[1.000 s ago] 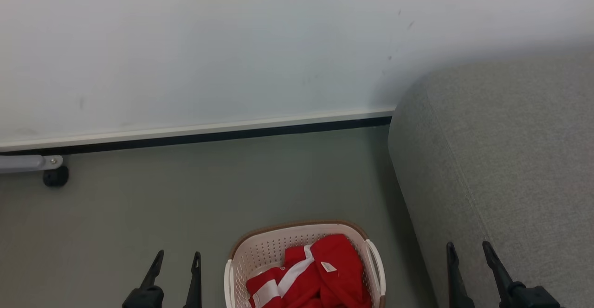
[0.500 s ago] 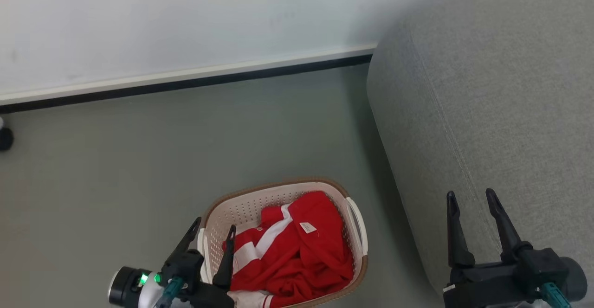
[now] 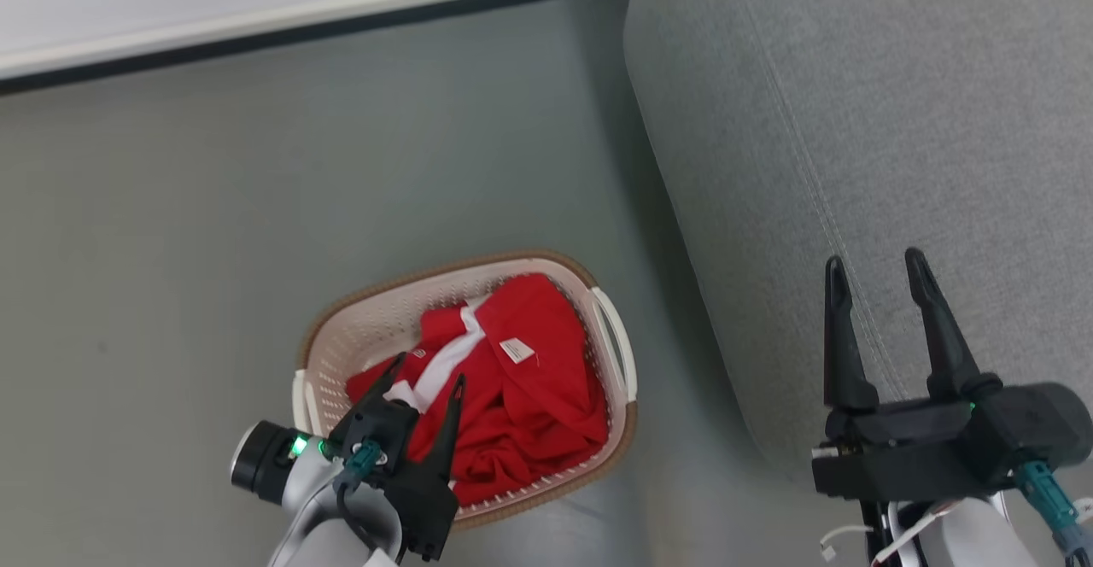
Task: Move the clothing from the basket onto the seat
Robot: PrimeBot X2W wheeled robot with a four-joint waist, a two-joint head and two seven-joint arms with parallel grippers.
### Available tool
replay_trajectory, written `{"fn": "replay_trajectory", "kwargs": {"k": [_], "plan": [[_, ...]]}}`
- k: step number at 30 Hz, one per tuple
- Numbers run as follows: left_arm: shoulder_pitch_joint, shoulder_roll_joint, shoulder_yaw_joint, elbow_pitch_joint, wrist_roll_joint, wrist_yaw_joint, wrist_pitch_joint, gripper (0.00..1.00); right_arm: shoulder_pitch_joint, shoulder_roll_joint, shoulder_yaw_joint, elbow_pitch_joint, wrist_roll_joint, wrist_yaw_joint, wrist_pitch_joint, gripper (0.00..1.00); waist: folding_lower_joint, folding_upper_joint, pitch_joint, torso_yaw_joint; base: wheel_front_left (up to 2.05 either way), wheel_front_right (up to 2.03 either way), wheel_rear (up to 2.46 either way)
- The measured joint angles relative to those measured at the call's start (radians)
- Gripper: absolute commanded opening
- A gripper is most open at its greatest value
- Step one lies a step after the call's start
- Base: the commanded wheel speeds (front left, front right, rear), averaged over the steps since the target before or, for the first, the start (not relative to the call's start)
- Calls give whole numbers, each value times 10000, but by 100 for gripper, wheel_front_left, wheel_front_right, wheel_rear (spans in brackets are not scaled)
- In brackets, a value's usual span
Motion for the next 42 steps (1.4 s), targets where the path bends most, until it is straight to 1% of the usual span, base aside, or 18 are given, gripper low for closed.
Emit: {"fn": "replay_trajectory", "kwargs": {"k": [1,11,14,23,34,42], "plan": [[0,0,0,0,0,0,0,100,0,0,0,0,0,0,0,100,0,0,0,0,0,0,0],[-1048,2,8,780,111,-63,339,100,-970,96,-23,-616,-113,4,0,100,0,0,1335,-513,0,0,0],[-1451,13,12,976,253,-144,453,100,-1200,148,-35,-800,-117,4,0,100,0,0,1734,-656,0,0,0],[-2544,221,25,1402,393,-238,715,100,-1824,278,-44,-1193,-155,17,-2,100,-1,0,2945,-1020,0,0,0],[-3944,512,38,1582,560,-401,798,100,-2643,412,-171,-1553,-153,17,-2,100,-1,0,4423,-1308,0,0,0],[-4750,589,42,1787,708,-403,692,100,-3230,499,-167,-1511,-153,19,-4,100,-1,0,5416,-1432,0,0,0]]}}
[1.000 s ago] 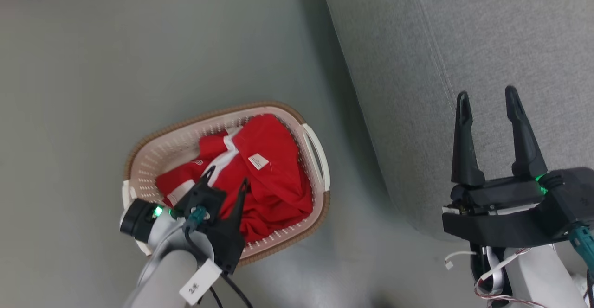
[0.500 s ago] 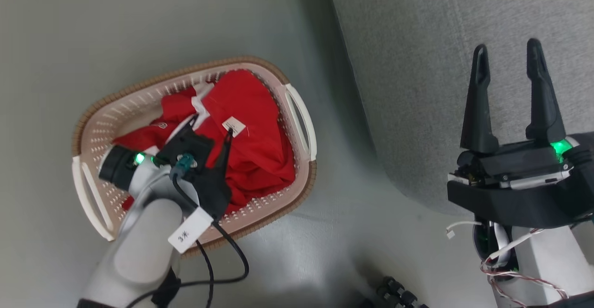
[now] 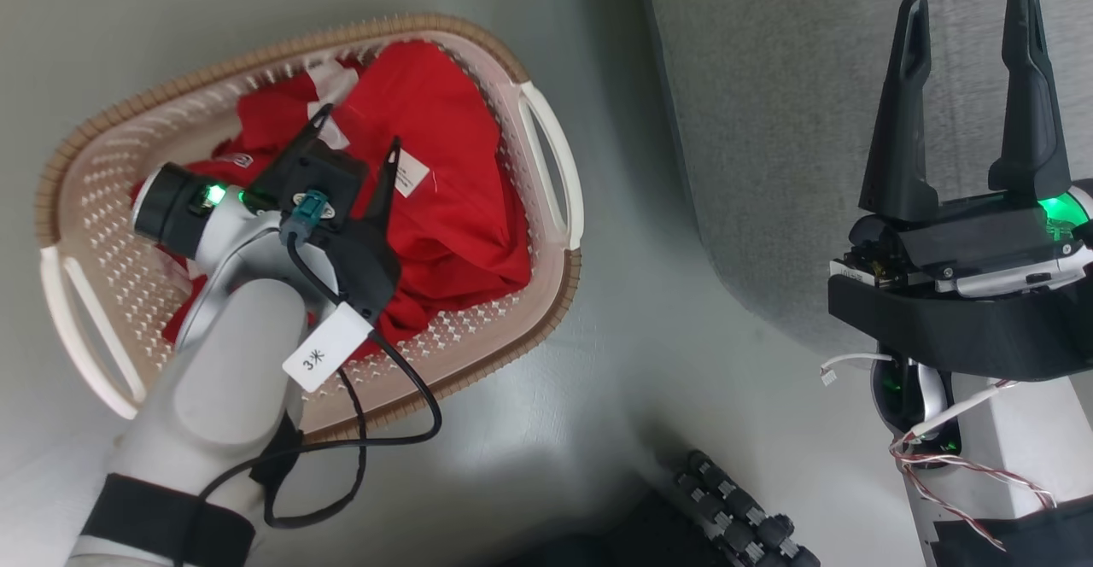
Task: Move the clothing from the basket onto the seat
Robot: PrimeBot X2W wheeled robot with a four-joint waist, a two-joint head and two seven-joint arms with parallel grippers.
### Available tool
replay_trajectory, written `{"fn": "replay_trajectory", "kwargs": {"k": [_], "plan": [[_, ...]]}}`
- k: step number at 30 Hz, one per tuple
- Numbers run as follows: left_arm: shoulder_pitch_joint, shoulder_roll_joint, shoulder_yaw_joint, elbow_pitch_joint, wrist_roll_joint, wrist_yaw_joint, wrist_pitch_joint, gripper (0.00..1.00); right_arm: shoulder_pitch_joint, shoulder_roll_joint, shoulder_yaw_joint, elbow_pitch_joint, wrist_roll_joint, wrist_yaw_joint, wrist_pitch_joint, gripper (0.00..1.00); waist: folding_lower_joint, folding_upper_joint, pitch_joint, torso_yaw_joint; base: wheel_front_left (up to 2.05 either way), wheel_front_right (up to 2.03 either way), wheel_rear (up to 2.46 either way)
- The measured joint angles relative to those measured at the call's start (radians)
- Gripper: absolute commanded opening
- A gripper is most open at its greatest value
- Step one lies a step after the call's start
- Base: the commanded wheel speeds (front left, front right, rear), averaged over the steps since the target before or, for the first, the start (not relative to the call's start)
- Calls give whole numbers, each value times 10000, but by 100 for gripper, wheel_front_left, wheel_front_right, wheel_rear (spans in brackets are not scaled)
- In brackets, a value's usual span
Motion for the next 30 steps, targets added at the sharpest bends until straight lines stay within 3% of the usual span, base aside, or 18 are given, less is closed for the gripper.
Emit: {"fn": "replay_trajectory", "kwargs": {"k": [3,10,24,25,27,29,30], "plan": [[-107,79,33,203,104,21,-42,100,-99,29,13,58,2,42,2,100,0,0,271,-46,0,0,0],[-476,213,347,408,150,543,-414,100,-188,61,15,186,2,44,0,100,0,0,626,-128,0,0,0],[-754,-6,73,940,176,426,-876,97,-305,119,100,460,2,71,0,100,-2,-2,789,-175,0,0,0],[-754,-6,73,940,176,426,-876,89,-305,119,100,460,2,71,0,100,-2,-2,789,-175,0,0,0],[-832,-40,19,1085,207,355,-926,48,-406,138,192,562,2,75,0,100,-2,-1,768,-204,0,0,0],[-833,-42,-6,1204,226,343,-968,22,-406,159,222,614,2,82,0,100,-2,-1,736,-233,0,0,0],[-834,-44,-15,1241,232,341,-978,0,-407,161,228,640,2,86,0,100,-2,-2,718,-248,0,0,0]]}}
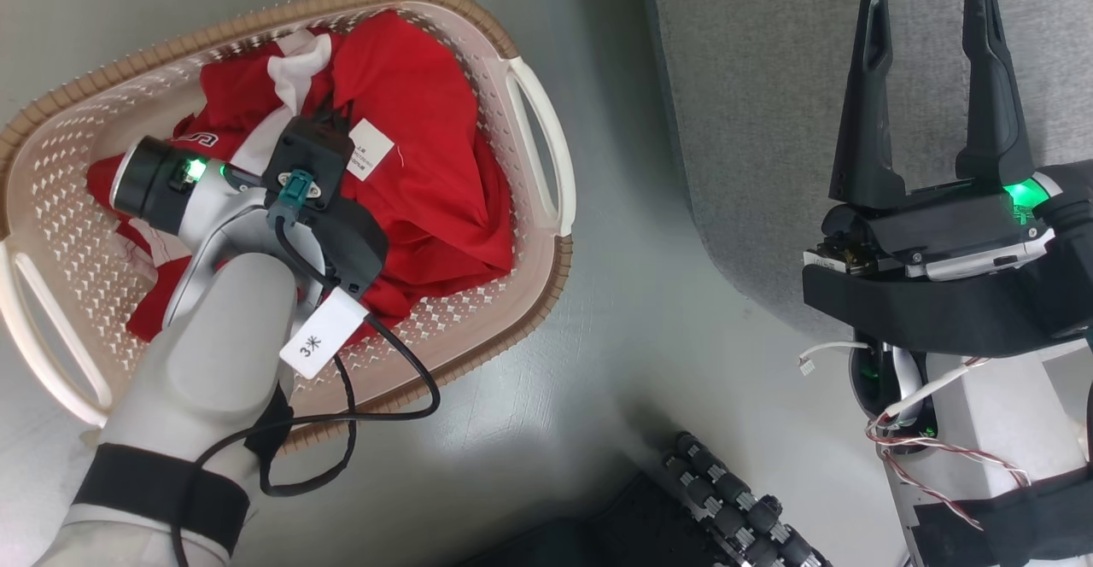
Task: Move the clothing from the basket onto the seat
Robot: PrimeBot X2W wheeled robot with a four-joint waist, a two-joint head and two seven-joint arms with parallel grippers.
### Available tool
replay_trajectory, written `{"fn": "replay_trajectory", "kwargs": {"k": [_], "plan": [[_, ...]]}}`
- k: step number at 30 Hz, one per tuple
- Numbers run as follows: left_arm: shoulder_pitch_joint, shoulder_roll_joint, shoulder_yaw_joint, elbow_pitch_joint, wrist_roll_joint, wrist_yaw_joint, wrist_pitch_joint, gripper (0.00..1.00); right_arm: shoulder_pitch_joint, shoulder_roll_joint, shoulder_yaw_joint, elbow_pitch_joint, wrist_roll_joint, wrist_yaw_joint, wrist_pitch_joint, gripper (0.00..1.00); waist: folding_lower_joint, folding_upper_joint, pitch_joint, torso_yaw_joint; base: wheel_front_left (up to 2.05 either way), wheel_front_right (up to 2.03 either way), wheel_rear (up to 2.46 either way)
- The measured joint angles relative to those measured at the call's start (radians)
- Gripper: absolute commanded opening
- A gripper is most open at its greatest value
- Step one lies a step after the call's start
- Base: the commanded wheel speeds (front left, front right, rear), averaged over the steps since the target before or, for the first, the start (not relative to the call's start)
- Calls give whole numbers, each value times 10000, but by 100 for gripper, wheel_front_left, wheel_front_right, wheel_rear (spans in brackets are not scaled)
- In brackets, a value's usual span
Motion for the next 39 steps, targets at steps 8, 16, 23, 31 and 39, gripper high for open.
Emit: {"fn": "replay_trajectory", "kwargs": {"k": [8,16,23,31,39], "plan": [[71,-343,-159,167,-88,-349,-384,0,-1,12,-65,589,0,12,0,100,0,0,-437,27,0,0,0],[672,-476,-307,-29,-376,-562,-516,0,-2,21,-4,1300,2,90,2,100,0,-1,-1073,241,0,0,0],[905,-581,-495,-662,-539,-746,-520,0,41,21,75,2220,15,263,2,100,0,0,-1978,698,0,0,0],[933,-663,-617,-1592,-677,-886,-520,0,69,-17,-188,3024,50,359,2,100,0,0,-2938,1344,0,0,0],[735,-688,-681,-2228,-744,-1043,-520,0,173,-209,-385,3802,59,514,2,100,-1,-1,-3945,2036,0,0,0]]}}
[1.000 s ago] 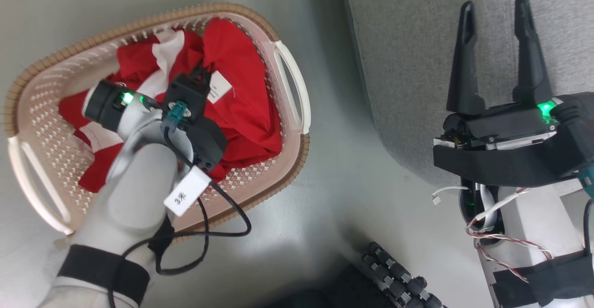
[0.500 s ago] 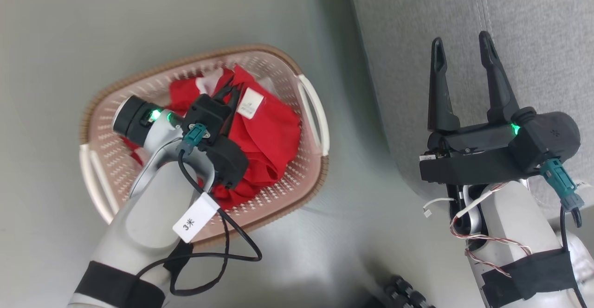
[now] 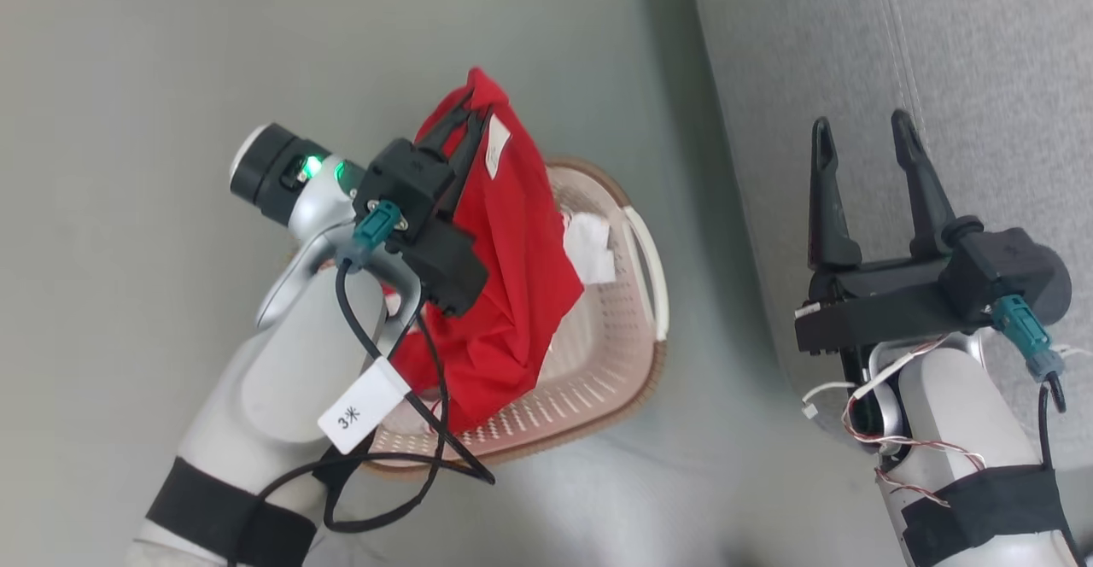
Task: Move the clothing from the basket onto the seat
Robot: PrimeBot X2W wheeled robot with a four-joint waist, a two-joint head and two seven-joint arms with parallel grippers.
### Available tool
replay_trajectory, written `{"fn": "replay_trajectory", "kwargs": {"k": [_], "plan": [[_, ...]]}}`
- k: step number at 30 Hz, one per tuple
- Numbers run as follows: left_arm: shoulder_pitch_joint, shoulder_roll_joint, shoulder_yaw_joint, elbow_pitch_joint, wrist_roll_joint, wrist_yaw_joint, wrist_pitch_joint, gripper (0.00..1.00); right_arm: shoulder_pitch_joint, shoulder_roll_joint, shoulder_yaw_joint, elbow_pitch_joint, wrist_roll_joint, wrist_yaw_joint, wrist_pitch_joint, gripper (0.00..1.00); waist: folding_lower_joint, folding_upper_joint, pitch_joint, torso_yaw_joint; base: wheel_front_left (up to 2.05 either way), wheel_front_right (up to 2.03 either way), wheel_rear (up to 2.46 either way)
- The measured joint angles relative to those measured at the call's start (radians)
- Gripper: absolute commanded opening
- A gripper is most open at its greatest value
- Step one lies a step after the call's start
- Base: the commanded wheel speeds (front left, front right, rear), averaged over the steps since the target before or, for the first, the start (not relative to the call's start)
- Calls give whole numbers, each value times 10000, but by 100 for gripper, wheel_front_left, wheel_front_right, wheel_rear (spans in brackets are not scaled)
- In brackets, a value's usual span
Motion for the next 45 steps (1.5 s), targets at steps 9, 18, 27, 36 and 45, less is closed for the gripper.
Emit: {"fn": "replay_trajectory", "kwargs": {"k": [9,18,27,36,45], "plan": [[-599,-2,-92,-236,-360,-88,0,0,334,-77,-81,763,0,151,2,100,-1,0,-1365,686,0,0,0],[-843,-67,-245,107,-965,-102,0,0,724,-265,-115,1271,-2,359,2,100,1,0,-2612,1101,0,0,0],[-885,-146,-345,629,-1695,-105,-2,0,632,-316,376,1927,-127,899,2,100,0,-1,-3837,1410,0,0,0],[-877,-209,-679,1120,-2397,-173,-2,0,-94,-198,1183,3009,-224,1490,2,100,0,-1,-5050,1530,0,0,0],[-691,-234,-1210,1557,-3005,-173,13,0,-243,42,2420,4257,-188,1758,2,100,0,-1,-6369,1500,0,0,0]]}}
